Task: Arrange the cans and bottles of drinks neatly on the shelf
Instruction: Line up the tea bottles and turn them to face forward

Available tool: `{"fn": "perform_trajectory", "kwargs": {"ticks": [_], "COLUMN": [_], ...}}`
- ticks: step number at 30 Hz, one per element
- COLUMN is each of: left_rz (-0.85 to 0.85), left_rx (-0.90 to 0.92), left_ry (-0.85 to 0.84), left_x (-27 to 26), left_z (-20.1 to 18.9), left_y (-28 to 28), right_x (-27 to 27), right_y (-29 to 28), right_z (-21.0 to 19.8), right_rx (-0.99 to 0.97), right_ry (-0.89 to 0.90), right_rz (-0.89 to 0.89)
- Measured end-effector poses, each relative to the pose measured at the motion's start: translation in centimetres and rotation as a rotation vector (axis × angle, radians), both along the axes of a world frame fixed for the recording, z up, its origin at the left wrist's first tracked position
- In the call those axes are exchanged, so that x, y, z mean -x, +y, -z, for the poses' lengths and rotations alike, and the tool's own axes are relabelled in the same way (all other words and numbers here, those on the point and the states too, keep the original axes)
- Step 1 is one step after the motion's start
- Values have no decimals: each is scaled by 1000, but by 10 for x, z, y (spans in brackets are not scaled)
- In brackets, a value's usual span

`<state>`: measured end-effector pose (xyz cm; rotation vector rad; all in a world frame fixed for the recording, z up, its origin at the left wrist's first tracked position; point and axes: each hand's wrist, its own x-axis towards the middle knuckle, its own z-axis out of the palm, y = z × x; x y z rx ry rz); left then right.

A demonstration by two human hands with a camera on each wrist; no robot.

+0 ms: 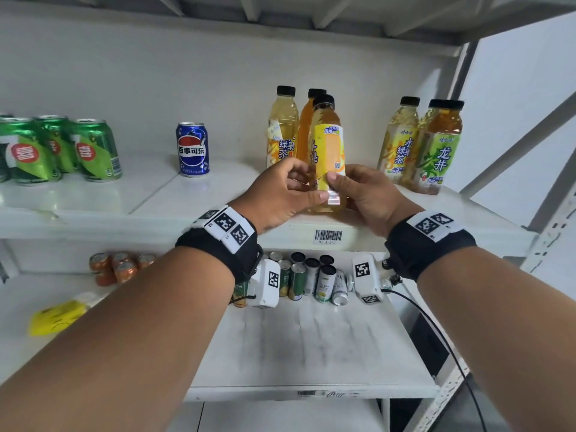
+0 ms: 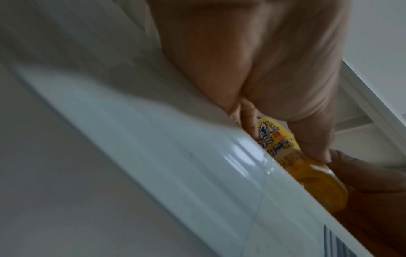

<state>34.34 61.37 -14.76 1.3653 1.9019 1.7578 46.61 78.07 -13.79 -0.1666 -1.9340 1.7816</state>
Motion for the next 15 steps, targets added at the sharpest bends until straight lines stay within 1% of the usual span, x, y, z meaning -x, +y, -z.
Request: {"fn": "perform_trajectory", "kwargs": {"ticks": [3, 5, 7, 10, 13, 15], "left_rz": [33, 62, 51, 21, -9, -6], "left_rx": [37, 51, 32, 7, 64, 89], "left_ry": [-23, 0, -4, -9, 55, 58], "left_x": [2, 1, 1, 2, 0, 1], "left_z": [1, 2, 3, 4, 3, 2], "left_y": [2, 2, 2, 3, 5, 5], "right_x": [1, 1, 0, -1, 0, 0], "right_y": [4, 4, 1, -3, -2, 0], "right_z": [3, 5, 5, 4, 4, 4], "right_rx": [-58, -128, -177, -184, -173, -159], "right_ry": [48, 58, 56, 47, 40, 52], "right_rz": [-58, -99, -105, -84, -88, -74]}}
